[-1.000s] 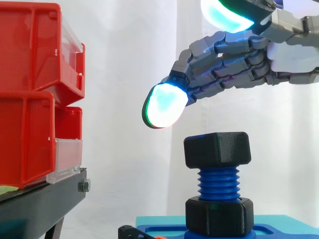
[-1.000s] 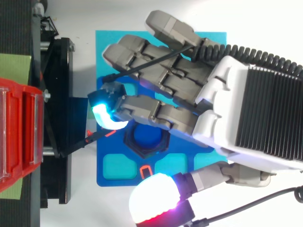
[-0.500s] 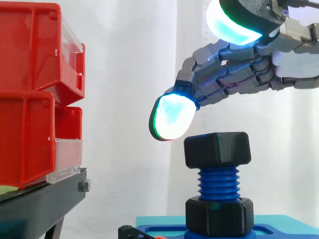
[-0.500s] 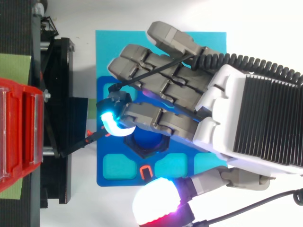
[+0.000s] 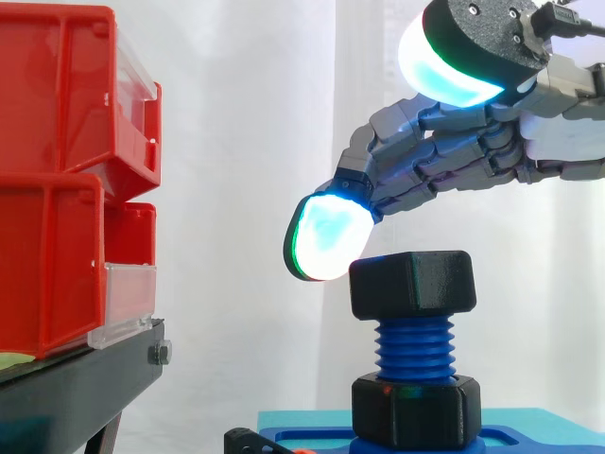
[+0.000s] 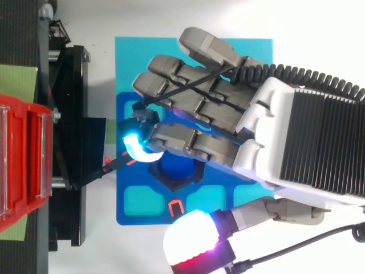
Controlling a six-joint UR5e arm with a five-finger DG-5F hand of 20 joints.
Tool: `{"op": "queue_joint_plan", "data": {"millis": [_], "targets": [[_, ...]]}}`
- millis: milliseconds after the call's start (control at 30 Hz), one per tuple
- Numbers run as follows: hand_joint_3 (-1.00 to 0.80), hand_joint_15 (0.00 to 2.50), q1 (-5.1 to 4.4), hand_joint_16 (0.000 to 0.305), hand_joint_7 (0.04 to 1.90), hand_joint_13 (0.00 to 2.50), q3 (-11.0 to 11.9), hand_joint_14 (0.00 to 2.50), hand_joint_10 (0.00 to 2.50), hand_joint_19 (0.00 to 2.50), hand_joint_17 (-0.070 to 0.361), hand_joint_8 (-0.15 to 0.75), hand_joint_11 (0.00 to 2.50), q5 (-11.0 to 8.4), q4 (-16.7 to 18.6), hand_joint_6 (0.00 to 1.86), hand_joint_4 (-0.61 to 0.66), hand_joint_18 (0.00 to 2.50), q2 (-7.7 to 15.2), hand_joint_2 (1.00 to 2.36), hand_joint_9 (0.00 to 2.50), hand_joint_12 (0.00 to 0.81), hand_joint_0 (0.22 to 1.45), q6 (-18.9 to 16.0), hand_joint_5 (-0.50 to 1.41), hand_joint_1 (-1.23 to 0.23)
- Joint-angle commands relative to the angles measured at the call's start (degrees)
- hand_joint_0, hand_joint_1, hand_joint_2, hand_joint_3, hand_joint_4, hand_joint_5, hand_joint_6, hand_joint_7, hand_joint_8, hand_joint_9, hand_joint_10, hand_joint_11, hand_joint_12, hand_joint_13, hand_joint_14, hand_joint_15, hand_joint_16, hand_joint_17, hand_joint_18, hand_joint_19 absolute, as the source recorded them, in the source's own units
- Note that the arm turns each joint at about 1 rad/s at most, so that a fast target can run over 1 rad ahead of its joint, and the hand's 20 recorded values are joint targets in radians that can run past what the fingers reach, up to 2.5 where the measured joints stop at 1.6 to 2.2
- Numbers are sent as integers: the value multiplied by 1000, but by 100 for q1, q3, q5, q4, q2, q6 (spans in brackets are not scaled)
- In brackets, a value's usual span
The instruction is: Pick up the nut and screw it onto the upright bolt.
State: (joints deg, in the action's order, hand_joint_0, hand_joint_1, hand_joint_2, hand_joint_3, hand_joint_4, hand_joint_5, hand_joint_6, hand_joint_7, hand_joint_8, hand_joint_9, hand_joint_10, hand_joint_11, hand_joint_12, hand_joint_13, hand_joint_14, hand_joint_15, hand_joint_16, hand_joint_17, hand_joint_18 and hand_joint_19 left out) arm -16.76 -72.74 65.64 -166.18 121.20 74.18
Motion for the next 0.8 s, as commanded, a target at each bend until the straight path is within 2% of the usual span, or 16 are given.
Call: {"op": "queue_joint_plan", "data": {"millis": [0, 433, 767], "targets": [[-500, 0, 6, 50, 813, 5, -3, 0, 0, 0, 113, 201, 0, 1, -2, 503, 177, 0, 1, 1000, 261, 322, 484, 0, -114, -49], [-500, 0, 50, 48, 1007, 46, -3, 0, 0, 0, 107, 237, 0, 10, -55, 504, 225, 0, 1, 1000, 300, 327, 484, 0, -94, -87], [-500, 0, 130, 42, 1140, 142, -3, 0, 0, 0, 95, 256, 0, 19, -301, 504, 239, 0, 1, 1000, 395, 317, 495, 0, -61, -178]]}}
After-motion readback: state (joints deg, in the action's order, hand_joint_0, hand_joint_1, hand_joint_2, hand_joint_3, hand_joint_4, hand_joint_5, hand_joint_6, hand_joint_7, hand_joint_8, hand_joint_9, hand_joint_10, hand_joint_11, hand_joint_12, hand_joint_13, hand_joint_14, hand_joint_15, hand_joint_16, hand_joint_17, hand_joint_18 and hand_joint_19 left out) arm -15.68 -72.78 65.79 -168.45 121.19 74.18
